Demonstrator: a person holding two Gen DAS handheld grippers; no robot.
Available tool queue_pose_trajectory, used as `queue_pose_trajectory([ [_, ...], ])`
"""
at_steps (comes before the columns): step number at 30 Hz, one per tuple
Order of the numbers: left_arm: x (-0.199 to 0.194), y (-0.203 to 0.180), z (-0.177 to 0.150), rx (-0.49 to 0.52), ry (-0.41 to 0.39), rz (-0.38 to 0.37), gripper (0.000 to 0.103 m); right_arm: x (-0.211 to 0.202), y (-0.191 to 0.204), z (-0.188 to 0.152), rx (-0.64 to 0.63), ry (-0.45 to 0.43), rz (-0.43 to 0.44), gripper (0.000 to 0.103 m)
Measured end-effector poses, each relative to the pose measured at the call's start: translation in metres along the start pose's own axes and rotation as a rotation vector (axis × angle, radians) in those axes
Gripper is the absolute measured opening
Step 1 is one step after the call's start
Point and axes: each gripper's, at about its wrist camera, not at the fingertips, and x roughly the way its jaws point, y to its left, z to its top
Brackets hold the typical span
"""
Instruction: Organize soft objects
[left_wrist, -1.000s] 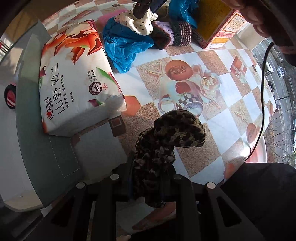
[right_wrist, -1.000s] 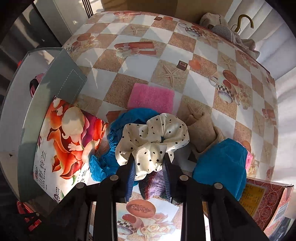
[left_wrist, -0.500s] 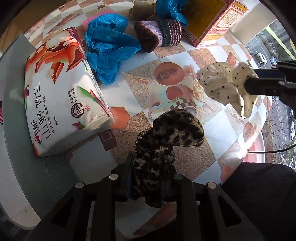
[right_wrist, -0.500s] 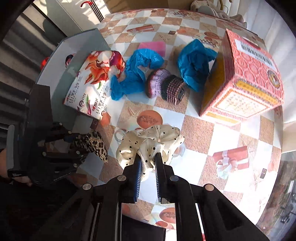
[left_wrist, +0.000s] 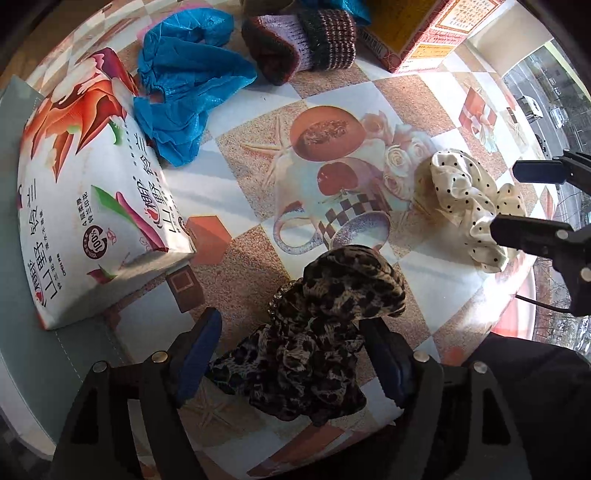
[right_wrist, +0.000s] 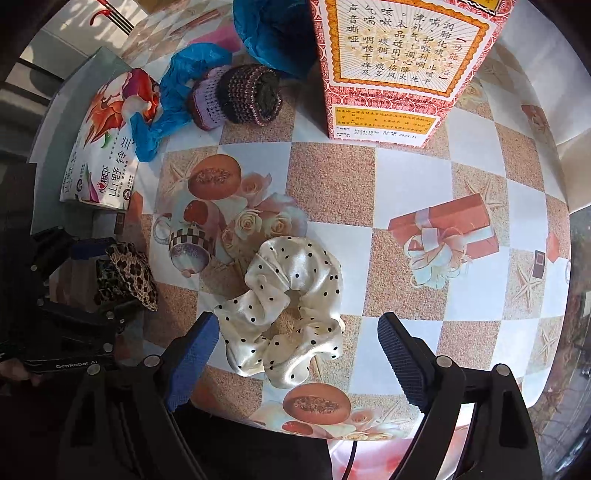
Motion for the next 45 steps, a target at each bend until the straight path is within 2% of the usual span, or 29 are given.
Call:
queue_pose_trajectory([
  [3, 0.004, 0.001, 0.009, 0.033, 0.035, 0.027, 0.077, 0.025, 0.022, 0.004, -0.085, 0.065, -0.068, 0.087],
  [4, 0.006, -0.004, 0.013, 0.066, 0.038, 0.055, 0.063, 0.032, 0.03, 0.004, -0.125, 0.079, -0.099, 0.078],
  [5, 0.003, -0.009, 0.015, 0.1, 0.03, 0.059, 0.042, 0.036, 0.035, 0.004, -0.16, 0.086, -0.113, 0.042],
  [7, -0.002, -0.012, 0.017, 0.131, 0.045, 0.039, 0.03, 0.035, 0.039, 0.004, -0.185, 0.086, -0.114, 0.023],
  [9, -0.005, -0.012, 0.019, 0.136, 0.048, 0.037, 0.028, 0.028, 0.033, 0.005, -0.152, 0.071, -0.074, 0.02],
  [13, -0.009, -0.02, 0.022, 0.161, 0.065, 0.046, 0.027, 0.008, 0.002, 0.0, -0.042, 0.033, -0.049, 0.019],
  [15, -0.011, -0.039, 0.025, 0.213, 0.063, 0.056, 0.027, -0.004, -0.018, -0.006, 0.04, 0.012, -0.031, 0.019],
  [17, -0.02, -0.068, 0.036, 0.297, 0.02, 0.06, 0.027, -0.018, -0.046, -0.011, 0.146, -0.019, -0.01, 0.019],
  [19, -0.046, -0.087, 0.052, 0.366, -0.062, 0.058, 0.027, -0.038, -0.078, -0.022, 0.264, -0.065, 0.011, 0.02],
  [22, -0.102, -0.116, 0.083, 0.438, -0.239, 0.046, 0.027, -0.068, -0.116, -0.023, 0.403, -0.14, 0.029, 0.02],
  [25, -0.158, -0.146, 0.115, 0.47, -0.404, 0.007, 0.027, -0.104, -0.141, -0.014, 0.418, -0.241, -0.013, 0.019],
  [27, -0.186, -0.154, 0.143, 0.475, -0.471, 0.01, 0.028, -0.13, -0.152, 0.0, 0.419, -0.312, -0.036, 0.019],
  [30, -0.2, -0.153, 0.179, 0.39, -0.489, 0.041, 0.028, -0.159, -0.16, 0.03, 0.434, -0.398, -0.02, 0.02],
  [31, -0.201, -0.144, 0.192, 0.343, -0.478, 0.054, 0.028, -0.166, -0.16, 0.041, 0.43, -0.411, -0.019, 0.02],
  [33, -0.186, -0.121, 0.194, 0.234, -0.432, 0.106, 0.028, -0.175, -0.154, 0.065, 0.403, -0.432, -0.035, 0.02],
  [35, -0.165, -0.093, 0.189, 0.129, -0.373, 0.17, 0.028, -0.182, -0.143, 0.089, 0.377, -0.444, -0.018, 0.02],
  [39, -0.148, -0.038, 0.17, -0.029, -0.304, 0.208, 0.028, -0.189, -0.084, 0.116, 0.256, -0.467, 0.014, 0.02],
  [41, -0.147, -0.019, 0.152, -0.086, -0.278, 0.232, 0.028, -0.187, -0.049, 0.122, 0.186, -0.463, 0.039, 0.02],
  [45, -0.15, 0.013, 0.117, -0.201, -0.272, 0.234, 0.028, -0.175, 0.019, 0.118, 0.063, -0.433, 0.089, 0.02],
])
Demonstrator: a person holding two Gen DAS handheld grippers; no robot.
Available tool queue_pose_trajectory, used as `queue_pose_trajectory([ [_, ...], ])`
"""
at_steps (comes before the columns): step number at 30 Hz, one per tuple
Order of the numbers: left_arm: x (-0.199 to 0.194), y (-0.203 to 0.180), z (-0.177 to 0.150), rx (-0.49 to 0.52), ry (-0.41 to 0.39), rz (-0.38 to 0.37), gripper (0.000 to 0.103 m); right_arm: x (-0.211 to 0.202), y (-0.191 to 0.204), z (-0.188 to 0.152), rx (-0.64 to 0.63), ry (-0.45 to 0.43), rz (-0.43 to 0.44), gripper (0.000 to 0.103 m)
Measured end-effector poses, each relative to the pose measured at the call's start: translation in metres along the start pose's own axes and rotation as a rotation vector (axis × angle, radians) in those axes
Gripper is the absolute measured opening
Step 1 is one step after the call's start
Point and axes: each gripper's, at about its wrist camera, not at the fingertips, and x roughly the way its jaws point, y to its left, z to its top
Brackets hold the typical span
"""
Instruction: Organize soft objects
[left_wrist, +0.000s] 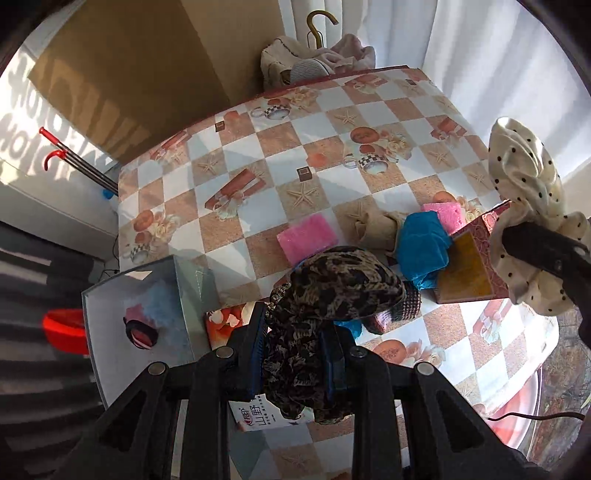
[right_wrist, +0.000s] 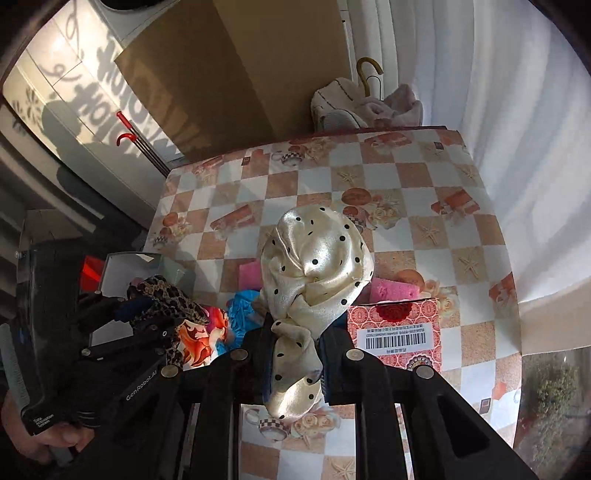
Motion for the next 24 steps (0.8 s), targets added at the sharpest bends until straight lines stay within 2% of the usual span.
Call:
queue_pose_trajectory([
  [2, 0.001, 0.02, -0.014, -0.089, 0.011, -0.006, 0.028, 0.008, 0.028, -0.01, -0.053, 0.033, 0.019, 0.02],
  [5, 0.011, 0.048, -0.036, -0.239, 0.058, -0.03, 0.028, 0.024, 0.063, -0.027, -0.172, 0.093, -0.001, 0.02],
  [8, 0.018, 0.062, -0.054, -0.308, 0.089, -0.014, 0.028, 0.038, 0.088, -0.042, -0.263, 0.152, -0.002, 0.02],
  [12, 0.018, 0.071, -0.072, -0.352, 0.09, 0.004, 0.028, 0.046, 0.103, -0.05, -0.292, 0.19, 0.017, 0.02],
  [16, 0.016, 0.077, -0.086, -0.362, 0.088, 0.018, 0.028, 0.045, 0.115, -0.049, -0.309, 0.185, 0.025, 0.02],
  [24, 0.015, 0.094, -0.1, -0.377, 0.076, 0.002, 0.028, 0.049, 0.147, -0.054, -0.408, 0.196, 0.019, 0.02],
])
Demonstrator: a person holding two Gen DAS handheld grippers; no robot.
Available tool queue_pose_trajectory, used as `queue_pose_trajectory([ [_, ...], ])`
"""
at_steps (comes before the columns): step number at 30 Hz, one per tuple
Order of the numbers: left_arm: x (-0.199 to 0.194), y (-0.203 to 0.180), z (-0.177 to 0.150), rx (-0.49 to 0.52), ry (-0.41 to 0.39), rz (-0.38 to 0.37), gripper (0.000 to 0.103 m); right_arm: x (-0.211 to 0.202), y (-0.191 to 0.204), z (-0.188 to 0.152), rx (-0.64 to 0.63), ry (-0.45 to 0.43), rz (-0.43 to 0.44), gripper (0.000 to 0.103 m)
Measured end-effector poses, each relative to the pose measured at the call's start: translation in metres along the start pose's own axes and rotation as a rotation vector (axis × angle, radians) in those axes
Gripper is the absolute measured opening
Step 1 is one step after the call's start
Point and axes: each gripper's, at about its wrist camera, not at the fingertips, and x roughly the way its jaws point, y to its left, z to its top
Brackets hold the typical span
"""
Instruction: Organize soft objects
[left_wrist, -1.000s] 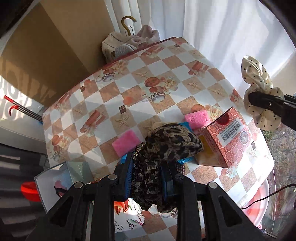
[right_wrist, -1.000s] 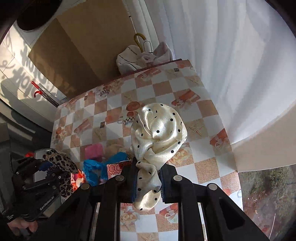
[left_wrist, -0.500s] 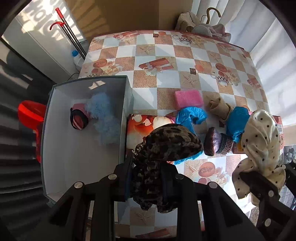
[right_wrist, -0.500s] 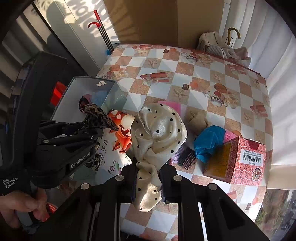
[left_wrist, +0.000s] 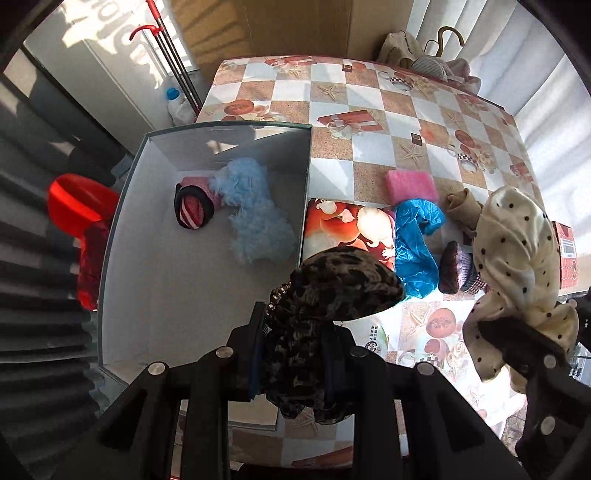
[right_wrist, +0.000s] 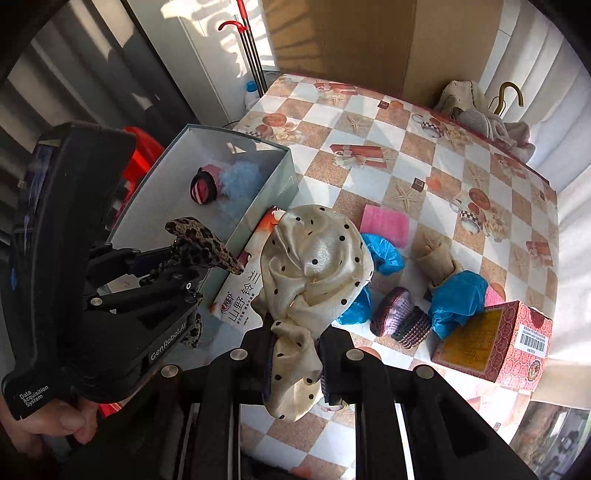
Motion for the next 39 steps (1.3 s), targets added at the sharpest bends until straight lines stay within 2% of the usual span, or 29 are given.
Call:
queue_pose_trajectory([
  [13, 0.004, 0.037, -0.006, -0.081, 0.001, -0.02, 0.028, 0.005, 0.028, 0.007, -0.061, 0.001, -0.009, 0.02],
  [21, 0.005, 0.07, -0.019, -0.123, 0.032, 0.015, 0.028, -0.003, 0.057, 0.011, -0.117, -0.077, -0.001, 0.02],
  [28, 0.0, 0.088, -0.025, -0.105, 0.025, 0.039, 0.028, -0.002, 0.077, 0.011, -0.106, -0.122, 0.056, 0.02],
  [35, 0.002, 0.114, -0.031, -0.189, 0.019, -0.006, 0.028, 0.0, 0.094, 0.015, -0.133, -0.12, 0.112, 0.02],
  [39, 0.007, 0.127, -0.036, -0.237, 0.012, -0.032, 0.028, 0.006, 0.102, 0.015, -0.162, -0.094, 0.103, 0.02],
])
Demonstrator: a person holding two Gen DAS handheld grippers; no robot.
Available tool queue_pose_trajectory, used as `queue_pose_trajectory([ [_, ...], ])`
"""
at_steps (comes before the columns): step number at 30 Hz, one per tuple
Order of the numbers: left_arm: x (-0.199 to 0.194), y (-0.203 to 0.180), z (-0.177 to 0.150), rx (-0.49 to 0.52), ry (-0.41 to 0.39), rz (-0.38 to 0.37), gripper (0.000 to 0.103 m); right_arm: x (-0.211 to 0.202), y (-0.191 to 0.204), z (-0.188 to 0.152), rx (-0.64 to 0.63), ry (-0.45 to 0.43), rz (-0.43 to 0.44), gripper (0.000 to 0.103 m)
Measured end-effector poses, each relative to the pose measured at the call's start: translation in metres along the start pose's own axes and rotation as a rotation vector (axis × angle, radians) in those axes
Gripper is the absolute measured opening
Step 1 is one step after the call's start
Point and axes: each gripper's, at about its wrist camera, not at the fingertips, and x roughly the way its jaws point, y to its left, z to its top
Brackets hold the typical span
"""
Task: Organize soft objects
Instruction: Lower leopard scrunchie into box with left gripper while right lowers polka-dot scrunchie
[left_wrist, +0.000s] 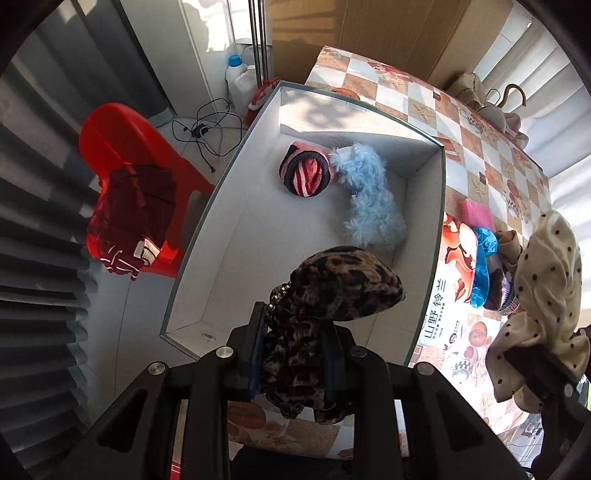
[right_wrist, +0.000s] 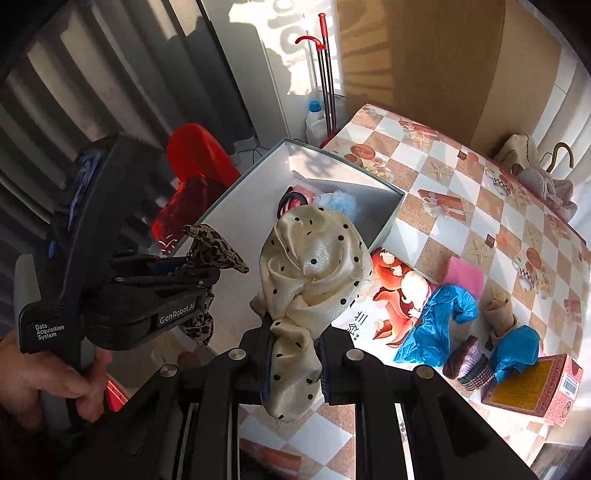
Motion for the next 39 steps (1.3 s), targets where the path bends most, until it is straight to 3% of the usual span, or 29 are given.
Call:
queue_pose_trajectory([
  [10, 0.004, 0.003, -0.007, 0.028, -0.042, 0.014, 0.028, 0.018, 0.003, 0.018, -0.012, 0.083, -0.018, 0.02],
  [21, 0.022, 0.014, -0.009, -0.003, 0.003, -0.023, 0.028, 0.022, 0.014, 0.029, -0.002, 0.108, -0.029, 0.02],
  [39, 0.034, 0.007, -0.002, 0.038, 0.031, -0.014, 0.028, 0.04, 0.01, 0.035, -0.001, 0.151, -0.023, 0.02],
])
